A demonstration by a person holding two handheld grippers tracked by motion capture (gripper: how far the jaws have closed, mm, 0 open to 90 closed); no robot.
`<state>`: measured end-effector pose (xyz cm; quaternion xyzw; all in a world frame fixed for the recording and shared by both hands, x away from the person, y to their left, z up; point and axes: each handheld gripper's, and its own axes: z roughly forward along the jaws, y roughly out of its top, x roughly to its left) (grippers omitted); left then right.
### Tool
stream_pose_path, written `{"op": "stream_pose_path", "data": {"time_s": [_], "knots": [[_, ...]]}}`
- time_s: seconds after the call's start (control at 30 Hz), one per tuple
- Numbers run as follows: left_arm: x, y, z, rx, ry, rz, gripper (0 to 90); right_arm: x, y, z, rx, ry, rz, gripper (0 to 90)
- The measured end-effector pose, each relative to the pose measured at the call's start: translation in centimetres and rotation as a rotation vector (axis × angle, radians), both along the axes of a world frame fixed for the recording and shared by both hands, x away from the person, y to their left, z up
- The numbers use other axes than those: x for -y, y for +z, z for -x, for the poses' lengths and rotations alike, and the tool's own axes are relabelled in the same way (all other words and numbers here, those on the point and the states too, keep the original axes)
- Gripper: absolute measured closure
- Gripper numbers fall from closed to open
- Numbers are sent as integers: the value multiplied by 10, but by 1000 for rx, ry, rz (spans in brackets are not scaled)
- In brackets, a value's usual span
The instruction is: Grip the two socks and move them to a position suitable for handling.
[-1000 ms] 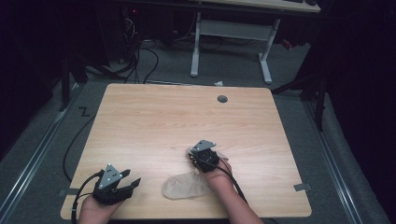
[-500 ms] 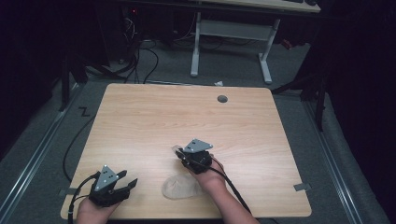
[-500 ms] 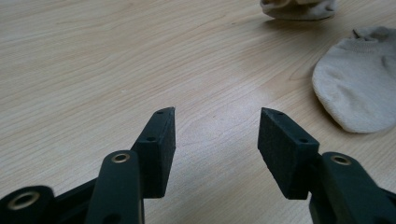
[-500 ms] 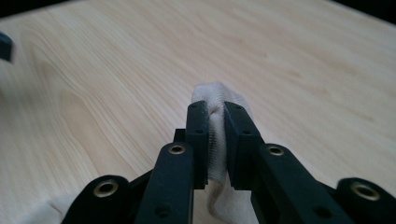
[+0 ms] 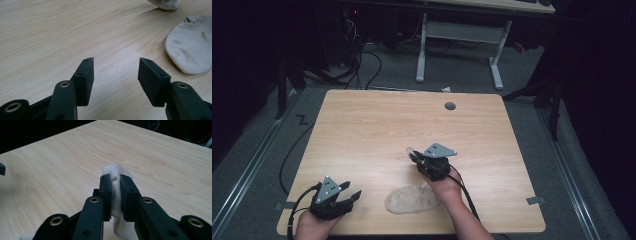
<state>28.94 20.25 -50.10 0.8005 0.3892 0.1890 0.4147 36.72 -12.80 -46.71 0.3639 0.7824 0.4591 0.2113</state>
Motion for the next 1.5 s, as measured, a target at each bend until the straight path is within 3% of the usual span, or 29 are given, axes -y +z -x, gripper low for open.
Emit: {"op": "stream_pose_path", "data": {"time_s": [0.3,0.43,0.47,0.5,0.53,0.57,0.67,0.7,0.8,0.93,0.97,1.03,1.13,1.27,1.47,1.5], "knots": [[17,1,-10,7,-52,-3,472,39,1,1,-7,-104,-37,801],[29,1,-16,6,-89,-6,472,79,-9,-3,-44,-210,-63,800],[29,1,-16,6,-89,-6,472,79,-9,-3,-44,-210,-63,800],[34,1,-18,3,-105,-6,472,96,-13,-3,-60,-252,-72,799],[34,1,-18,3,-105,-6,472,96,-13,-3,-60,-252,-72,799],[39,1,-21,3,-119,-6,472,112,-17,-3,-73,-291,-76,799],[43,1,-23,4,-133,-9,473,126,-22,-2,-88,-332,-79,799],[47,1,-25,7,-145,-6,473,140,-26,0,-102,-367,-83,796],[51,1,-26,9,-153,-6,473,151,-30,2,-115,-401,-82,791],[57,2,-29,11,-169,-2,476,168,-37,6,-132,-462,-42,711],[59,3,-30,12,-175,-5,476,175,-37,9,-121,-499,-9,651],[61,3,-31,13,-175,-6,477,180,-33,15,-97,-527,-1,616],[62,3,-32,14,-171,-7,480,183,-27,21,-70,-537,4,618],[61,5,-33,12,-136,6,487,169,-23,31,-45,-474,46,659],[57,5,-35,18,-75,-12,486,142,-34,30,-111,-375,117,791],[56,5,-36,18,-57,-13,491,134,-40,27,-155,-322,143,847]]}}
